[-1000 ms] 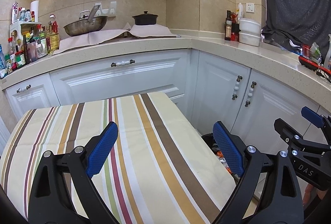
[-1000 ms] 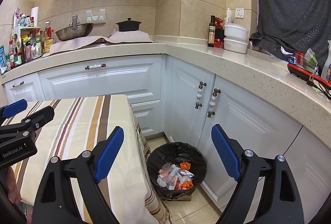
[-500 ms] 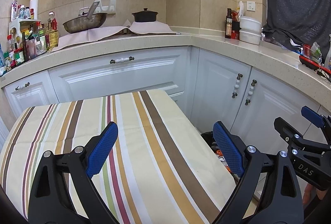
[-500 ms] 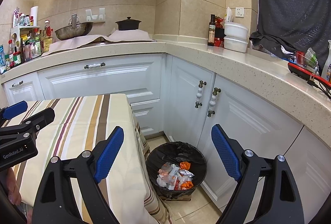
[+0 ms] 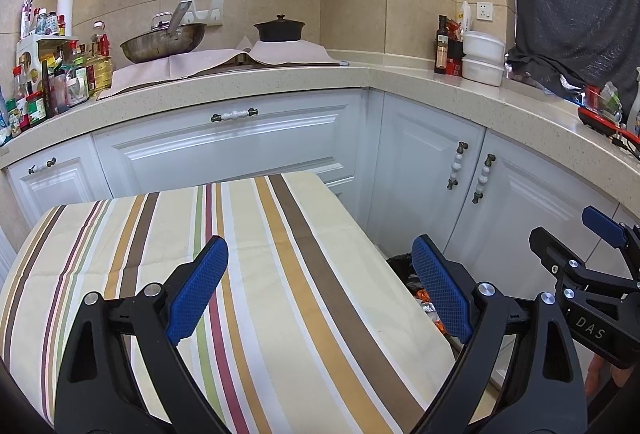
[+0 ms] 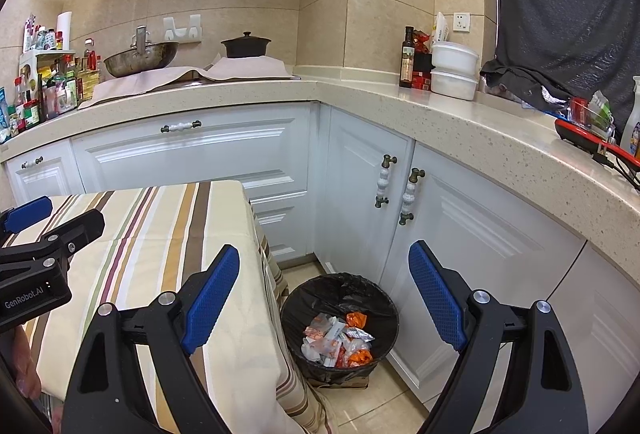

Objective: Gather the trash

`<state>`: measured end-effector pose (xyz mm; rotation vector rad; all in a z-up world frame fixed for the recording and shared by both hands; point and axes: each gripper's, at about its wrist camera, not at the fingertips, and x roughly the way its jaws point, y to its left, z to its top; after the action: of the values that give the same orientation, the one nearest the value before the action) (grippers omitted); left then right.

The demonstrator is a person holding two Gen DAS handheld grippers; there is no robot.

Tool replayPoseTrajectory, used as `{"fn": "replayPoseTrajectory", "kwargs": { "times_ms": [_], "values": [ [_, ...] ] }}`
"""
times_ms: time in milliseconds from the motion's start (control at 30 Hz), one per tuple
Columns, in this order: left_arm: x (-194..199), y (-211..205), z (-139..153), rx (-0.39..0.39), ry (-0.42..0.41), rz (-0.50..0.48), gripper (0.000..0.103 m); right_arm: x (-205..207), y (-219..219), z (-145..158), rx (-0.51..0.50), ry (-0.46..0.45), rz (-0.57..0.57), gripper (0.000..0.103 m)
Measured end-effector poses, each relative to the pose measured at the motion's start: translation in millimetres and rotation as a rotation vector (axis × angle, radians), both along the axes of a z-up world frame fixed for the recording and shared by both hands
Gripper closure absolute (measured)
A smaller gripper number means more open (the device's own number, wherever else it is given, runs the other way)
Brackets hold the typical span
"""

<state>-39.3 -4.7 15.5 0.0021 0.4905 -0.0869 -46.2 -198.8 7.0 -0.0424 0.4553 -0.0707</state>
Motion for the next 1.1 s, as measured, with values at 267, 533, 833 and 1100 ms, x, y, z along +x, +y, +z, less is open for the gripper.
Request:
{"fn": "replayPoseTrajectory", "kwargs": {
  "times_ms": [267,533,833,1100],
  "values": [
    [0.3,0.6,-1.0,-0.012,0.006,0.002,0.012,-0.2,0.2,0.1,0.000,-0.001,-0.001,0.019],
    [-0.6,-0.9,-0.8,-0.012,0.005,0.005,0.012,0.1,1.0,0.5,0.000,0.000,-0.001,0.019],
    [2.0,0.6,1.3,-0.011,0.019,0.005,0.011,0.0,0.9,0.9,0.000,0.001,0.000,0.019],
    [0.8,-0.8,0.1,0.006,0.004,0.010,0.006,-0.2,0.2,-0.1,0.000,0.002,-0.001,0.019]
  ]
}}
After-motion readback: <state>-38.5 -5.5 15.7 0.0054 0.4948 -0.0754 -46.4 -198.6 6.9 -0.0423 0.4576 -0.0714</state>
